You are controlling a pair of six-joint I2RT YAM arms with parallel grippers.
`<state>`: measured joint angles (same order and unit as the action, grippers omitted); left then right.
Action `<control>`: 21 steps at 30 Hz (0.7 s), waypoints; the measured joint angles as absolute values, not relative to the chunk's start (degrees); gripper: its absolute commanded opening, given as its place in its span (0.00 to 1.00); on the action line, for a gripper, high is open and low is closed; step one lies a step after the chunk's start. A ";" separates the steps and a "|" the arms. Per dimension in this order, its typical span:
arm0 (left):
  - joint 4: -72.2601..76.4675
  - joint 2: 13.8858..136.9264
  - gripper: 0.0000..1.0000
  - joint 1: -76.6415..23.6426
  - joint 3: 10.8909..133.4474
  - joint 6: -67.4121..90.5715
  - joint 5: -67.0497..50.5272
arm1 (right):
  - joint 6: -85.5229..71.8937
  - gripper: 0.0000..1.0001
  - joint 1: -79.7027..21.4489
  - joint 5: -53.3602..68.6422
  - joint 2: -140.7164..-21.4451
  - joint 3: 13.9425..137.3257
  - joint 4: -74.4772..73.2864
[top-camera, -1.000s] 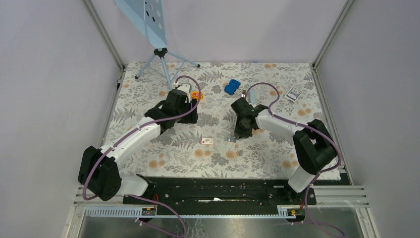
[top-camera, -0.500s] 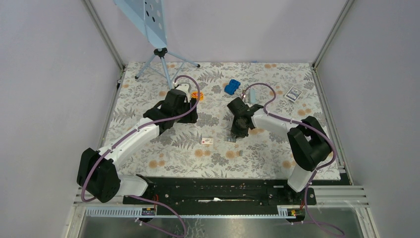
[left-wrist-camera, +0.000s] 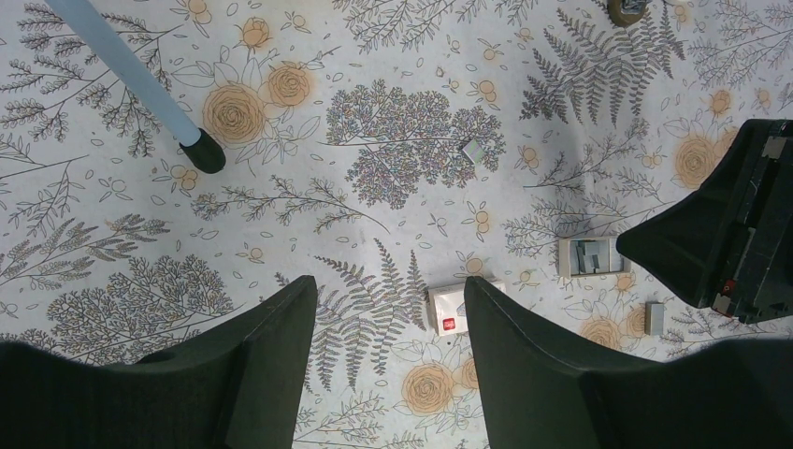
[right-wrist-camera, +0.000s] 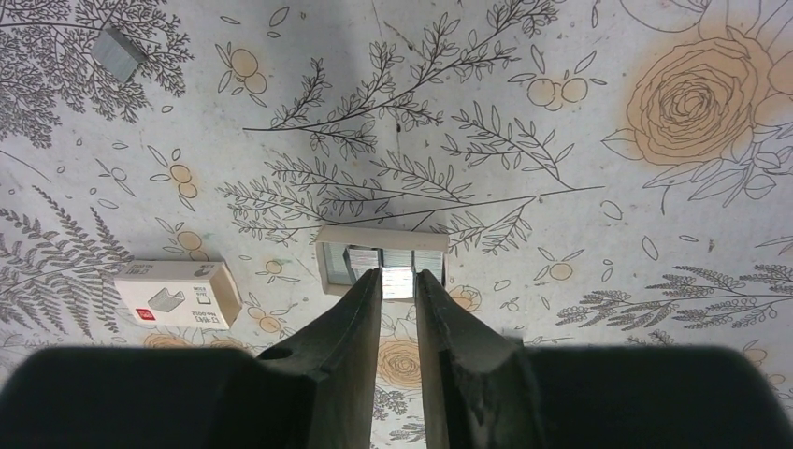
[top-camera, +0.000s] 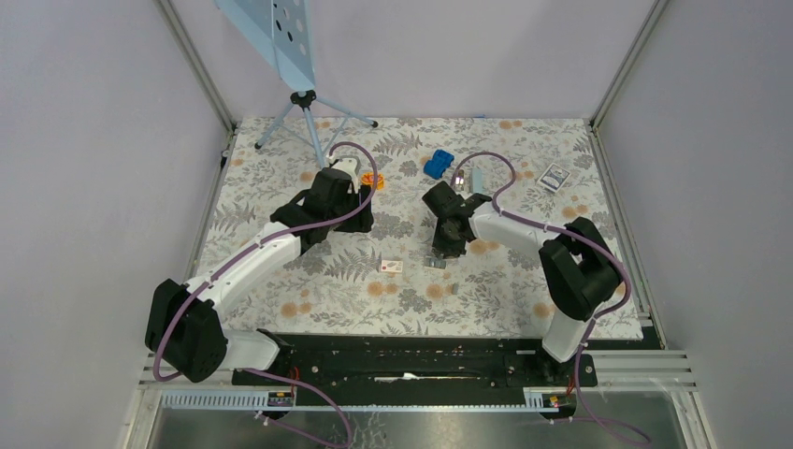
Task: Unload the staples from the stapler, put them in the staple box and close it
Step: Place the staple in the staple box.
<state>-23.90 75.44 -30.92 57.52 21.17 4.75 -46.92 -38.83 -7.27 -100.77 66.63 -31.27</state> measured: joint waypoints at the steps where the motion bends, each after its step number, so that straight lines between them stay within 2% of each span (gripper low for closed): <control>1: -23.90 75.44 0.63 -30.92 57.52 21.17 4.75 | -46.85 0.27 -39.03 -7.68 -100.90 66.87 -31.55; 17: -23.90 75.44 0.63 -30.92 57.52 21.17 4.75 | -46.37 0.34 -40.10 -10.04 -102.63 67.51 -34.15; 21: -23.90 75.44 0.63 -30.92 57.52 21.17 4.75 | -46.30 0.39 -40.16 -10.17 -102.24 67.66 -34.48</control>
<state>-23.90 75.44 -30.92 57.52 21.17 4.75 -46.30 -40.16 -10.17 -102.24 67.66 -34.48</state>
